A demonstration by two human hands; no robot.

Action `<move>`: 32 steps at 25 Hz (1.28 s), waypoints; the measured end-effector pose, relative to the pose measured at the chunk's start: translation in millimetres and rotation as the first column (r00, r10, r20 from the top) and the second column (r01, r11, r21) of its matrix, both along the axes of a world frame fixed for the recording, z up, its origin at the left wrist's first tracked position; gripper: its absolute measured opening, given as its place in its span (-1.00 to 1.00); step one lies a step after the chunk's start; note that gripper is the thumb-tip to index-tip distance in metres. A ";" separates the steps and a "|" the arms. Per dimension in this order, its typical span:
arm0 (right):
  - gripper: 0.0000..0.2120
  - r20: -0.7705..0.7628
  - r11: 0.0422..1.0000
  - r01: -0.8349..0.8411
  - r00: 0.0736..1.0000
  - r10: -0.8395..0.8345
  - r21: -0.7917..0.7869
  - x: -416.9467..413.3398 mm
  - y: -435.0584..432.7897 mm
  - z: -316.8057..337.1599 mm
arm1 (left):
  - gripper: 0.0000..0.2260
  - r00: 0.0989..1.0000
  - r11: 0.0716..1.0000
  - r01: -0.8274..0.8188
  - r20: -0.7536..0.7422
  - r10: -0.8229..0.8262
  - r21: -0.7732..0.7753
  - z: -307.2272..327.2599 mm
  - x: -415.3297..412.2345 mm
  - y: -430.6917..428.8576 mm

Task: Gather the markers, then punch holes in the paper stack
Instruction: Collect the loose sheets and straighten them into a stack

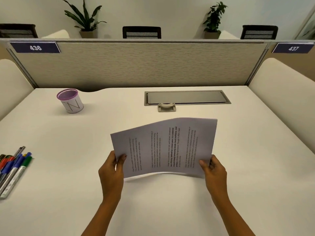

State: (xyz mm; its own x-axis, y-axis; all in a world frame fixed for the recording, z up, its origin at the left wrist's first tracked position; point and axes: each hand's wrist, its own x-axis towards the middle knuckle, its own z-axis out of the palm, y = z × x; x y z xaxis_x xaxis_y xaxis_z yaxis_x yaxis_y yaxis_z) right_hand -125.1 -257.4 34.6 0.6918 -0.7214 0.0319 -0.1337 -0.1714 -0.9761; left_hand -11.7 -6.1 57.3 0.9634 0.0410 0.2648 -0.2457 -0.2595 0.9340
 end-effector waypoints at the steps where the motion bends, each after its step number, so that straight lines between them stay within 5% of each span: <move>1: -0.83 0.007 1.000 0.007 1.000 -0.007 -0.012 -0.1 -0.8 1.1 | -0.81 1.000 1.000 -0.009 0.018 0.009 -0.012 0.0 -0.3 2.1; 9: -0.84 -0.063 1.000 0.002 0.998 -0.004 -0.021 -6.7 -2.0 -2.9 | -0.90 0.997 0.997 -0.047 -0.054 0.050 0.067 -18.3 -5.2 3.7; 14: -0.75 0.052 0.970 -0.024 0.998 0.038 -0.244 -0.8 -14.1 45.9 | -0.53 0.996 0.994 -0.088 -0.015 0.087 -0.058 3.2 9.2 7.1; 18: -0.78 0.124 0.802 -0.022 0.985 0.119 -0.596 3.3 -20.6 113.5 | -0.23 0.993 0.993 -0.098 0.062 0.102 -0.068 38.5 24.9 2.9; 22: -0.83 0.101 0.577 -0.024 0.978 0.183 -0.817 7.6 -13.9 169.0 | -0.43 0.948 0.972 0.215 0.218 -0.230 0.093 75.1 28.2 -4.9; 25: -0.89 0.095 0.508 -0.038 0.968 0.234 -0.860 11.8 -3.9 191.3 | -0.67 0.888 0.939 0.292 0.311 -0.337 0.183 88.9 23.3 -15.7; 29: -0.90 0.198 0.624 0.013 0.953 0.228 -0.781 16.7 -0.8 189.1 | -0.86 0.912 0.954 0.298 0.304 -0.276 -0.027 83.3 14.2 -24.5; 32: -0.66 0.280 0.789 0.048 0.947 0.159 -0.613 18.9 -2.1 167.7 | -0.85 0.931 0.961 0.262 0.288 -0.226 -0.093 78.8 12.0 -26.3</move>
State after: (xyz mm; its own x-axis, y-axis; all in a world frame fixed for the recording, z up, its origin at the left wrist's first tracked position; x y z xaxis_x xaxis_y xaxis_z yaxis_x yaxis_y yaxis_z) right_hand -106.2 -259.5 202.3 0.6098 -0.4399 0.6592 0.1759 -0.7359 -0.6538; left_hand 0.3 -32.5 136.1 0.8397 -0.1352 0.5260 -0.5353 -0.0429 0.8436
